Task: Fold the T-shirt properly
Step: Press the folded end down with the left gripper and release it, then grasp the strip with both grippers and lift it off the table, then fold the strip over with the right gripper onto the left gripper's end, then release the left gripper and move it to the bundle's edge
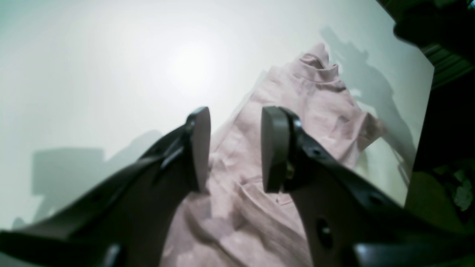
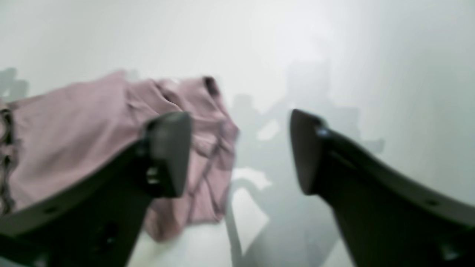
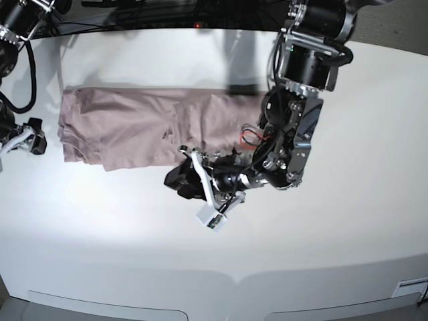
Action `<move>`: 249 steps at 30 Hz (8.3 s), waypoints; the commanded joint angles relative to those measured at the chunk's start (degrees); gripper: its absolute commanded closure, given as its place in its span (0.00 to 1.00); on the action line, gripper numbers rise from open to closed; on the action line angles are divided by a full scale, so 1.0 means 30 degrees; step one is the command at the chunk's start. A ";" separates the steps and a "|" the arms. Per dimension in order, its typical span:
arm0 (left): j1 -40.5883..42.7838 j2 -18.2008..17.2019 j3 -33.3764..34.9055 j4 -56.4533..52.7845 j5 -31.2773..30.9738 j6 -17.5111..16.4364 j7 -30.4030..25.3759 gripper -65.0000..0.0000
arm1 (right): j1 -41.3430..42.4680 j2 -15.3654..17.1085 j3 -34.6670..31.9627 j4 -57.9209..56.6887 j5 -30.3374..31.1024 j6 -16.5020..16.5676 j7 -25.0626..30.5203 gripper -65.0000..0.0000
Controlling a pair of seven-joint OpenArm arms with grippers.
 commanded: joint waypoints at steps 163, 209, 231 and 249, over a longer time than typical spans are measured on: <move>-0.2761 -0.3257 0.6856 -0.0087 0.6615 0.4743 0.1435 0.77 | 0.7584 -0.7264 -0.8451 -0.7227 1.7919 0.0478 -0.6351 1.00; -0.2900 -0.9034 0.6856 0.4750 1.0156 0.6521 0.2965 0.77 | 0.7388 -0.7905 -0.9544 -0.7227 1.6130 0.0478 -0.6351 1.00; -0.3184 -1.1606 0.6856 0.4750 0.7439 0.8371 0.2739 0.77 | 0.6360 -0.8058 -1.2604 -0.7227 1.3799 0.0478 -0.6351 0.58; -0.3898 -1.1548 0.6754 0.4998 0.4816 1.1176 0.4692 0.77 | 0.8743 -0.8000 -1.2313 -0.7227 1.3347 0.0478 -0.6351 0.59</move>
